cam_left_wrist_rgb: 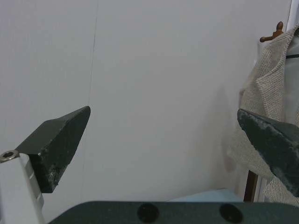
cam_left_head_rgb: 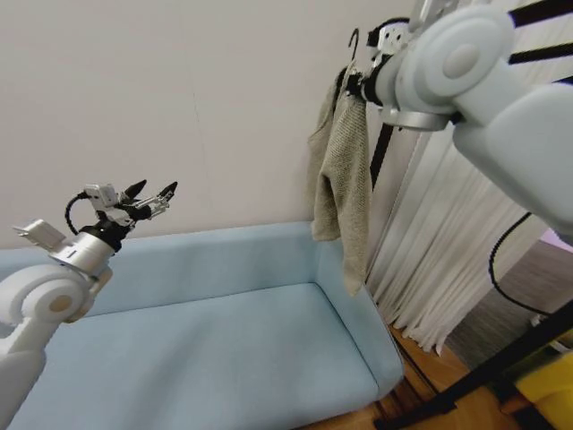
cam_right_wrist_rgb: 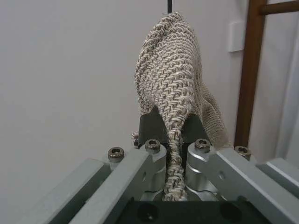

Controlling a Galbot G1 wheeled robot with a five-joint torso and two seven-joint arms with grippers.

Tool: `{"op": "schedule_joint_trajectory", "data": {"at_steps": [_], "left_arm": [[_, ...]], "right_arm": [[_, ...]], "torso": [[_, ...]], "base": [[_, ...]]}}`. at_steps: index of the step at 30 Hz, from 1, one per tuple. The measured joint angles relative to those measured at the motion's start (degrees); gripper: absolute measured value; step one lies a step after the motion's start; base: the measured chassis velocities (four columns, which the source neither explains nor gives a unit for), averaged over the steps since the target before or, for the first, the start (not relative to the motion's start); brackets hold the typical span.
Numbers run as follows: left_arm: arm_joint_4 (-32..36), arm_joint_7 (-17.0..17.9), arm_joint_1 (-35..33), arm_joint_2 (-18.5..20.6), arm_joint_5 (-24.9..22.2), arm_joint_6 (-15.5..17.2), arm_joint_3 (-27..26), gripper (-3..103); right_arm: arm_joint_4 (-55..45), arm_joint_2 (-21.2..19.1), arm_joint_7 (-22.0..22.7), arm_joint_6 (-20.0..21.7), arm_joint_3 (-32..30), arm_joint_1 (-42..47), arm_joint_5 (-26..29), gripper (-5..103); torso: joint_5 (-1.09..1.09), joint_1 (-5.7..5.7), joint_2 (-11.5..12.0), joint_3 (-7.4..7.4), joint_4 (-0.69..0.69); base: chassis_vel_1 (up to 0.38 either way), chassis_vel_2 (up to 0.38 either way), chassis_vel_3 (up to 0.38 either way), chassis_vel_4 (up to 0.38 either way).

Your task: Pick up the clothes from the sofa and hang them on the clothes hanger.

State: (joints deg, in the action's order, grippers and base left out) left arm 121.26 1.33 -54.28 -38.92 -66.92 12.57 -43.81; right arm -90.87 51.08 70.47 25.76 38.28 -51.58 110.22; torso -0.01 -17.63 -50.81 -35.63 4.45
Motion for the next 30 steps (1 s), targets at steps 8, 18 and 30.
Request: {"op": "schedule_joint_trajectory", "data": {"at_steps": [8,18,30], "left_arm": [[-0.51,-1.44,-0.07,-2.47,0.63,-0.06,0.02,100],[-0.43,-2.63,-0.55,-4.67,1.45,-0.49,-0.01,100],[-3.18,-4.66,0.54,-6.72,3.39,-0.73,1.21,100]], "right_arm": [[19.56,9.63,4.56,-3.41,4.94,-5.72,-1.91,3],[45.85,20.62,1.77,-4.66,1.2,-4.4,-12.08,3],[58.58,20.0,-6.87,-3.81,-1.52,-1.25,-22.66,3]], "torso": [[0.0,0.0,0.0,0.0,0.0],[0.02,0.0,0.0,0.0,0.02],[0.04,-0.01,0.0,0.0,0.05]], "base": [[0.0,0.0,0.0,0.0],[0.0,0.0,0.0,0.0],[0.0,0.0,0.0,0.0]]}}
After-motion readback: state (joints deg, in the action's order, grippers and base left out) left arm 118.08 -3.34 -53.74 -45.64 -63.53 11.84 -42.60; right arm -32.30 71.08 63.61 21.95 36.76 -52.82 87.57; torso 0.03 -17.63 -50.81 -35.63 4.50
